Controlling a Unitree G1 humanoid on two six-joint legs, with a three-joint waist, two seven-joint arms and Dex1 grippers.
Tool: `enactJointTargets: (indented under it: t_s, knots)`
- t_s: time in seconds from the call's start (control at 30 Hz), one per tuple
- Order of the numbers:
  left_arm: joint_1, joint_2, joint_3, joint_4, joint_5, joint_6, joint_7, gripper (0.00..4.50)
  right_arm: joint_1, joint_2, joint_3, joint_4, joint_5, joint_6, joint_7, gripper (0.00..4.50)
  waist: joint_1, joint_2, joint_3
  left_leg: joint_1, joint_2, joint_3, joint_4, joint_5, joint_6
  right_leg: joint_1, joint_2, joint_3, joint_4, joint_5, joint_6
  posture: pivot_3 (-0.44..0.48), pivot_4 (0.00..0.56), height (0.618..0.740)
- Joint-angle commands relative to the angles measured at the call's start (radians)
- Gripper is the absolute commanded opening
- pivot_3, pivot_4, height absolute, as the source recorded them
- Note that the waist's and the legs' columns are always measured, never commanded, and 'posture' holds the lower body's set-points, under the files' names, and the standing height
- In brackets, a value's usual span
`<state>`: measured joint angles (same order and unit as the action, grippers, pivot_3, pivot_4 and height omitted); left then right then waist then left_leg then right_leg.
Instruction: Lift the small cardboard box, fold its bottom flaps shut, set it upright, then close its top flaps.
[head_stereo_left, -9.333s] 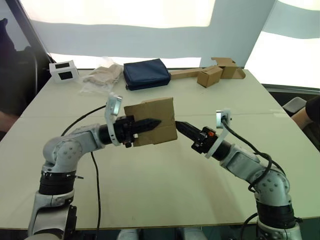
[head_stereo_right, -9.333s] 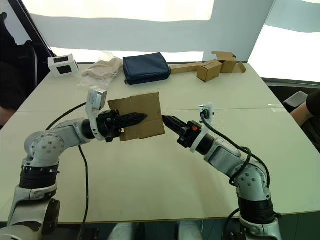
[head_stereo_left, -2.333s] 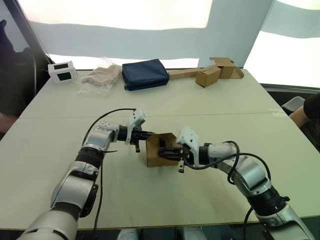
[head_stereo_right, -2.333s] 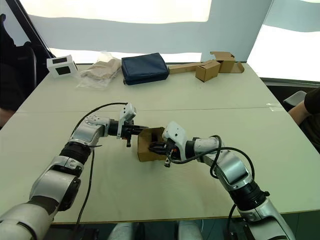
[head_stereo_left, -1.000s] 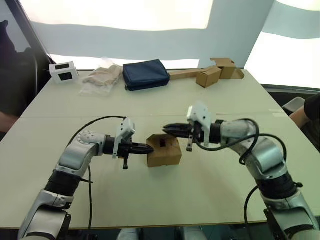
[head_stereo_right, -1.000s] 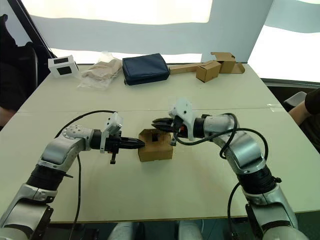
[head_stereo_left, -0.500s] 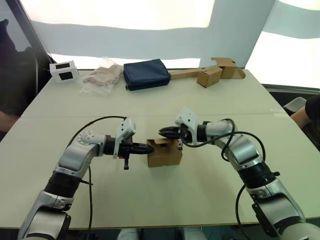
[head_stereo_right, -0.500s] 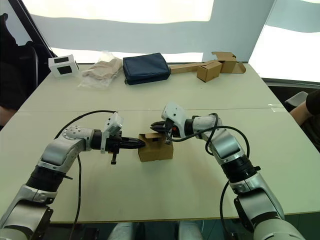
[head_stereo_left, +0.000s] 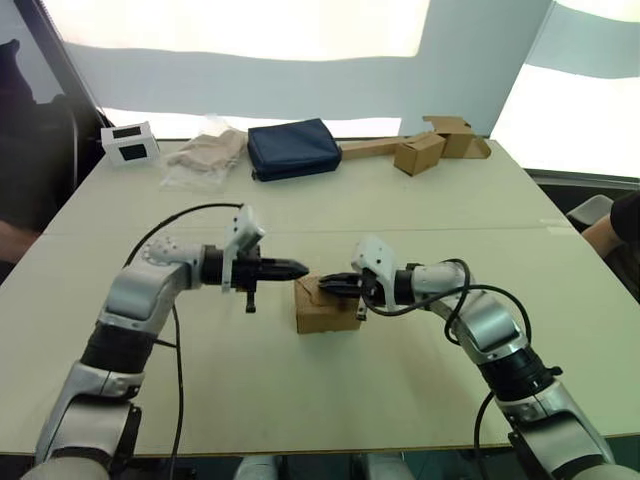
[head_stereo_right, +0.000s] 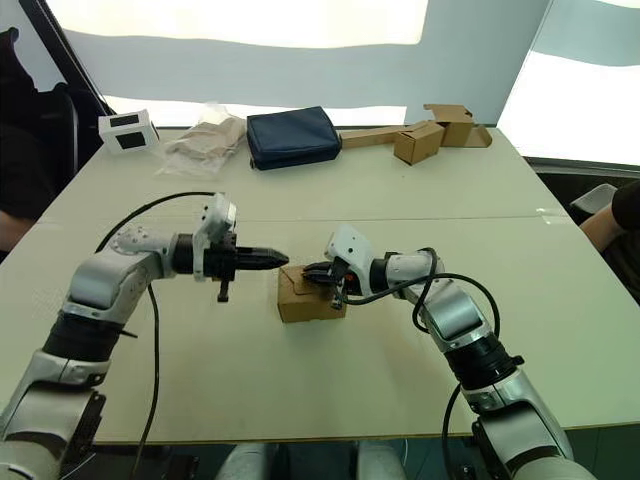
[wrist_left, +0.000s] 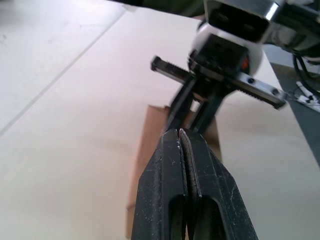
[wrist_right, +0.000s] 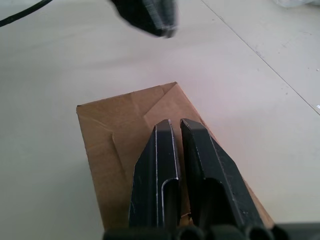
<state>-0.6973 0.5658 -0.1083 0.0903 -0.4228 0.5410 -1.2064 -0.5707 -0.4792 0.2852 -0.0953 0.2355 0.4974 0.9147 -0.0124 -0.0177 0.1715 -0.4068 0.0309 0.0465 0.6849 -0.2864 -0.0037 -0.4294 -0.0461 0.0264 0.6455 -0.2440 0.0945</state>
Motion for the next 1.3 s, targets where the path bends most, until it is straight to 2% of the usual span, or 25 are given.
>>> enactJointTargets:
  t_s: [0.03,0.27,0.57,1.3]
  knots:
    - [-0.031,-0.049,-0.044,0.064,0.053,-0.075,0.019,0.01,0.019,-0.011,-0.033,-0.089,0.025,0.029,-0.007,0.24,0.0,0.0,0.0,0.0,0.0,0.0,0.0,0.0,0.0,0.0,0.0,0.0,0.0,0.0,0.0,0.0,0.15,0.74]
    - [-0.039,-0.128,-0.119,0.198,0.158,-0.211,0.027,0.01,0.076,-0.035,-0.065,-0.243,0.07,0.118,-0.023,0.24,-0.002,0.0,0.0,0.0,0.0,0.0,-0.001,0.0,0.0,-0.001,0.001,-0.001,0.001,0.0,0.0,0.0,0.15,0.74]
    - [-0.034,-0.144,-0.109,0.217,0.179,-0.25,0.018,0.01,0.131,-0.046,-0.111,-0.414,0.175,0.276,-0.088,0.24,0.0,0.0,0.0,0.0,0.0,-0.002,0.0,0.0,0.0,0.0,0.001,0.0,0.0,0.0,0.0,0.0,0.15,0.74]
    - [-0.033,-0.138,-0.073,0.11,0.129,-0.171,0.046,0.01,0.101,-0.042,-0.014,-0.235,0.1,0.207,-0.095,0.24,-0.001,0.0,0.0,0.0,0.0,-0.002,0.0,0.0,0.0,0.0,0.001,0.0,0.0,0.0,0.0,0.0,0.15,0.74]
